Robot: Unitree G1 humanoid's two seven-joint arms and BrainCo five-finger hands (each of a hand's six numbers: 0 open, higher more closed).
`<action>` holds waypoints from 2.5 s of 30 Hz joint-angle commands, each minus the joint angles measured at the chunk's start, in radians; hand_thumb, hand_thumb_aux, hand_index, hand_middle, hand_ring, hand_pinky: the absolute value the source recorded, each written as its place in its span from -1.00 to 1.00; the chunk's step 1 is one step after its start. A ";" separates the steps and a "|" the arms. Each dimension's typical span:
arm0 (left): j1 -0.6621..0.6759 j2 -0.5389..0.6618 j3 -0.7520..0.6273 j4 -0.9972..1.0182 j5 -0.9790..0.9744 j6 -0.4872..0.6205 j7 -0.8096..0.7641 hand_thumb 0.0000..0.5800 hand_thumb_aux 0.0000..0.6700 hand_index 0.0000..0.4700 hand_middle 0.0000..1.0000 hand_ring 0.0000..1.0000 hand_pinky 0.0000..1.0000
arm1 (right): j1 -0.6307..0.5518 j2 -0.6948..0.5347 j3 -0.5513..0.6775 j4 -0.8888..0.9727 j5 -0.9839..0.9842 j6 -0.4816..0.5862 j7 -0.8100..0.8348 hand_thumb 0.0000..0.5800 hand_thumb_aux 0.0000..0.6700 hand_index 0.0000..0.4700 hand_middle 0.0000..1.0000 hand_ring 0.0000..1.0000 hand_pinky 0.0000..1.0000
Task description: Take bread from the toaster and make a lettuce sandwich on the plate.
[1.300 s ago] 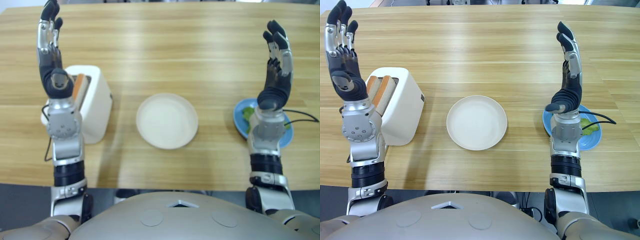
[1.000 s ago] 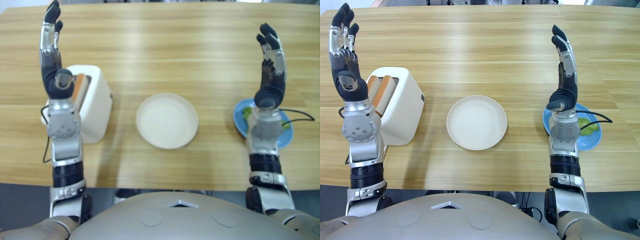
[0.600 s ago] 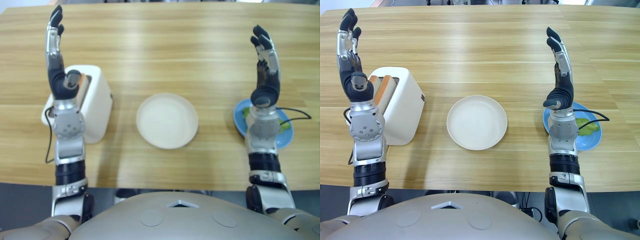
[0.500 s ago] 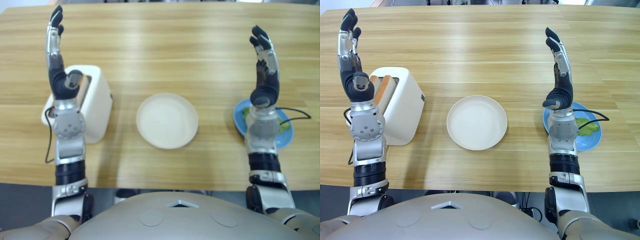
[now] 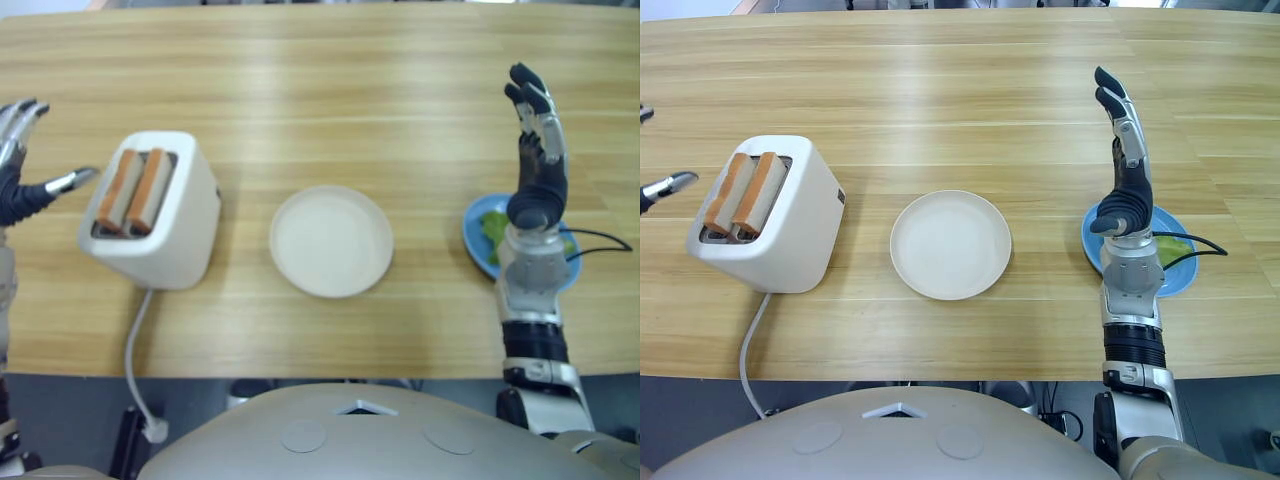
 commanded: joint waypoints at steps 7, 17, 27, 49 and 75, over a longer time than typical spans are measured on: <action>0.056 0.015 -0.139 -0.043 0.030 0.098 -0.148 -1.00 -1.00 -1.00 -1.00 -1.00 -1.00 | 0.030 -0.009 -0.011 -0.052 0.006 0.018 0.010 -1.00 -1.00 -1.00 -1.00 -1.00 -1.00; 0.045 0.035 -0.184 -0.037 0.046 0.142 -0.163 -1.00 -1.00 -1.00 -1.00 -1.00 -1.00 | 0.044 -0.016 -0.014 -0.056 0.008 0.022 0.010 -1.00 -1.00 -1.00 -1.00 -1.00 -1.00; 0.090 0.056 -0.213 -0.051 0.043 0.141 -0.213 0.56 0.07 0.04 -1.00 -1.00 -1.00 | 0.057 -0.022 -0.020 -0.066 0.017 0.024 0.009 -1.00 -1.00 -1.00 -1.00 -1.00 -1.00; -0.049 -0.069 -0.219 -0.139 -0.180 0.204 -0.241 1.00 1.00 0.96 -1.00 -1.00 -1.00 | 0.072 -0.019 -0.018 -0.083 0.018 0.035 0.011 -1.00 -1.00 -1.00 -1.00 -1.00 -1.00; -0.244 -0.153 -0.227 -0.073 -0.060 0.005 0.147 1.00 1.00 0.96 1.00 1.00 1.00 | 0.078 -0.021 -0.030 -0.080 0.018 0.031 0.011 -1.00 -1.00 -1.00 -1.00 -1.00 -1.00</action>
